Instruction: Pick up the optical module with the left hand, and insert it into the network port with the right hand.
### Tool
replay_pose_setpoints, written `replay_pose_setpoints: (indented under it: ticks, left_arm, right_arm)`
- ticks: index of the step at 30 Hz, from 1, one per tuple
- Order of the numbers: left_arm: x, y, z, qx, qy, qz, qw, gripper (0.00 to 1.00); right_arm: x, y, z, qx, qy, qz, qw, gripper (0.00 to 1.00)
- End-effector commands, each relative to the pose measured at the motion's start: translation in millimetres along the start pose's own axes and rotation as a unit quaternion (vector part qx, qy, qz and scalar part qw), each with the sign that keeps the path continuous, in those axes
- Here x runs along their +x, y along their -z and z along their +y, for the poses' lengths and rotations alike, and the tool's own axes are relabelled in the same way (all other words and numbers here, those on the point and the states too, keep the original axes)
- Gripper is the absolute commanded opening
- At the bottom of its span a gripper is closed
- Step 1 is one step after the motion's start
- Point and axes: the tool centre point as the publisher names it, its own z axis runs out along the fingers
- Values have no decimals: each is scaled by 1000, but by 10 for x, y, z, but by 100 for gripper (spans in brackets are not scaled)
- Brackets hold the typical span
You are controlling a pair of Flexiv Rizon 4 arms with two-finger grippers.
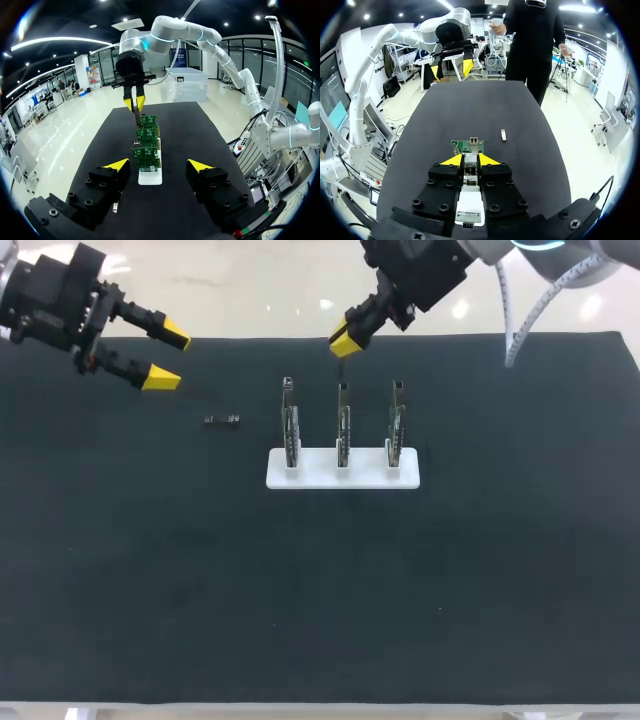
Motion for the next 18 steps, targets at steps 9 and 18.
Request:
replay_pose_setpoints:
  ticks: [9, 18]
  left_arm:
    - [-4, -1, -3, 0, 0, 2, 1000, 100]
    - [-4, -1, -3, 0, 0, 2, 1000, 100]
  right_arm:
    - [11, -23, 15, 4, 1, -1, 1000, 0]
    - [21, -45, 6, 3, 1, -2, 1000, 0]
